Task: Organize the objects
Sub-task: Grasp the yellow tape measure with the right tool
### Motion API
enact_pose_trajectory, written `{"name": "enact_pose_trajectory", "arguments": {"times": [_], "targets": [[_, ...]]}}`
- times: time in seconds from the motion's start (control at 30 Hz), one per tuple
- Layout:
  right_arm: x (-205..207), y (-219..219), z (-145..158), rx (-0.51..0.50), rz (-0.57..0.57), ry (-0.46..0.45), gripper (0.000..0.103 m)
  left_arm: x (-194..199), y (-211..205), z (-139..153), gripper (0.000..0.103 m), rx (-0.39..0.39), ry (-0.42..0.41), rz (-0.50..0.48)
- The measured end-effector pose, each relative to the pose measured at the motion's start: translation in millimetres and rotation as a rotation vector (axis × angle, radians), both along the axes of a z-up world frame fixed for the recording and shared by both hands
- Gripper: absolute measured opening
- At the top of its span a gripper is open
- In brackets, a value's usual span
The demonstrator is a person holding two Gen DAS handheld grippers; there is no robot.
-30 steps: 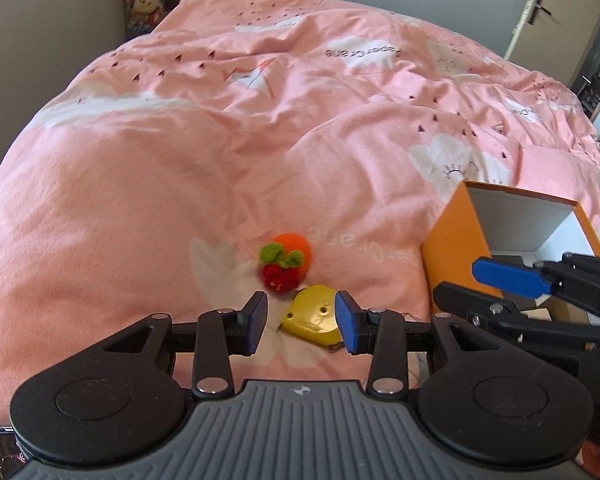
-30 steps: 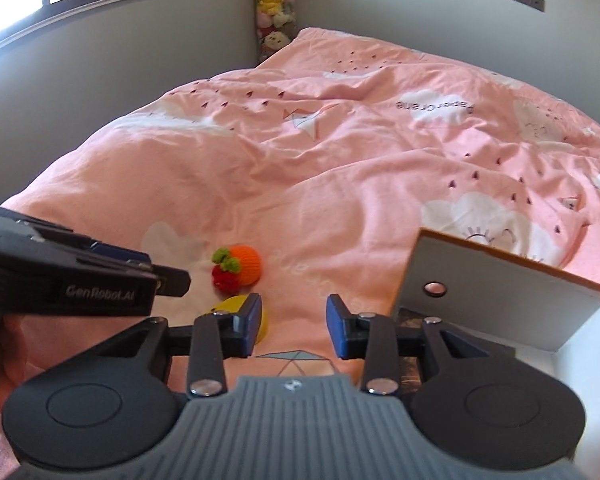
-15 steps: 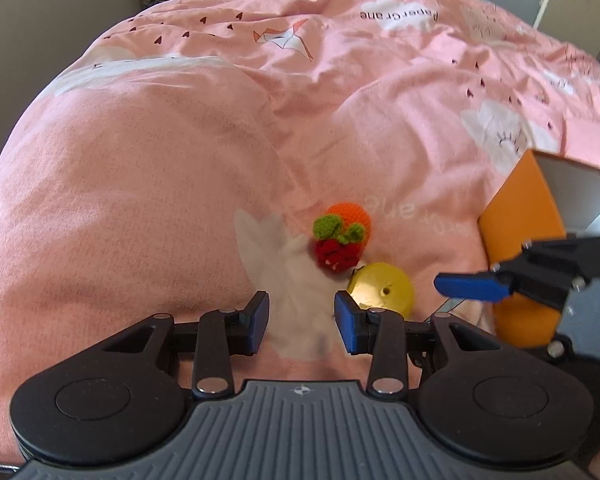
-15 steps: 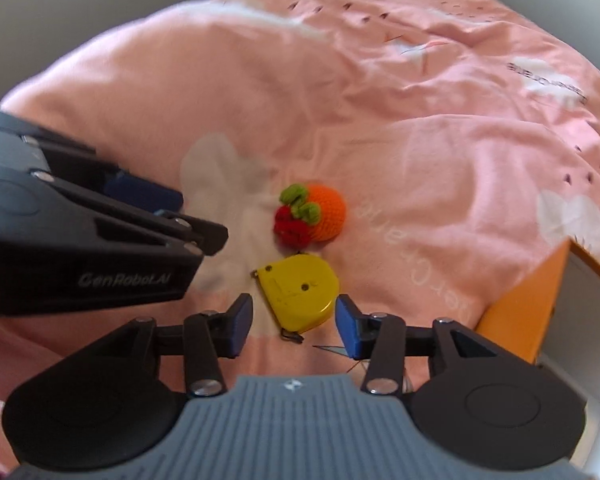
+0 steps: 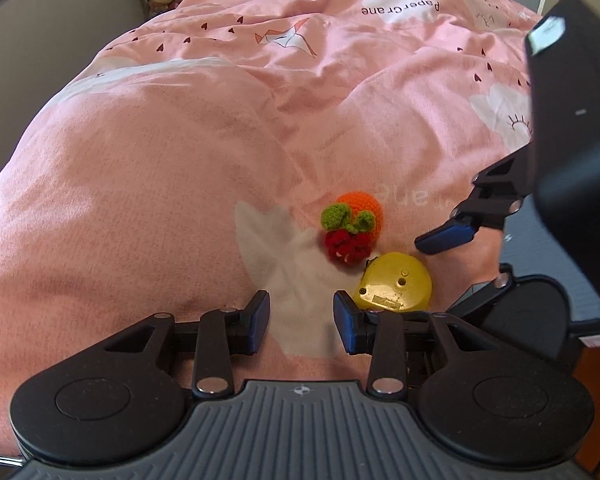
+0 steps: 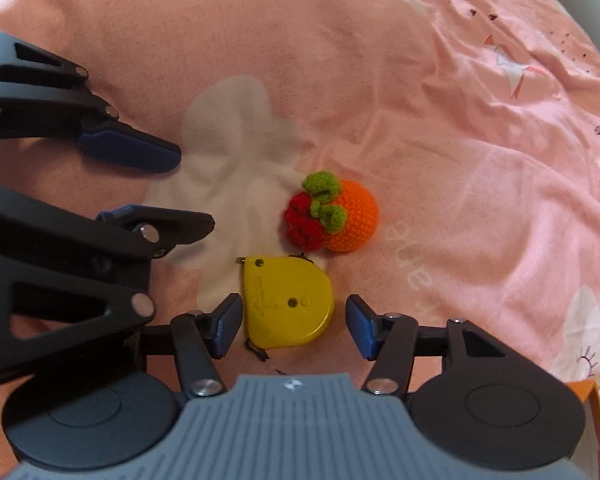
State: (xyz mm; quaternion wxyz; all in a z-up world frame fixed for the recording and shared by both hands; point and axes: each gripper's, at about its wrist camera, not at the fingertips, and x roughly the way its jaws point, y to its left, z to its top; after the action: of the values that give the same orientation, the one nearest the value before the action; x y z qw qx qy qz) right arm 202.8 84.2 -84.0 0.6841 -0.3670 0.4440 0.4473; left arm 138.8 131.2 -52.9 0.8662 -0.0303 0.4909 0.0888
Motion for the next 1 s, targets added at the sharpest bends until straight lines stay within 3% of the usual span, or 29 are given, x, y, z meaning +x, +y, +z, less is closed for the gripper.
{"name": "enact_pose_trajectory", "arguments": {"times": [0.2,0.5,0.77,1.0], "targets": [[4,5,-7,-0.012,-0.002,0.032,0.053,0,5,1,0.043,-0.038,-0.016,0.015],[-1,-3,0,0.008,-0.026,0.037,0.052,1,9,2,0.044,-0.085,-0.022,-0.001],[-13,-24,30,0.062,-0.046,-0.006,0.052,2,16,14,0.044,-0.147,-0.022,-0.029],[-23,-61,63,0.135,-0.086,-0.06,0.052,11,5,29,0.046,-0.096,0.001,-0.134]]}}
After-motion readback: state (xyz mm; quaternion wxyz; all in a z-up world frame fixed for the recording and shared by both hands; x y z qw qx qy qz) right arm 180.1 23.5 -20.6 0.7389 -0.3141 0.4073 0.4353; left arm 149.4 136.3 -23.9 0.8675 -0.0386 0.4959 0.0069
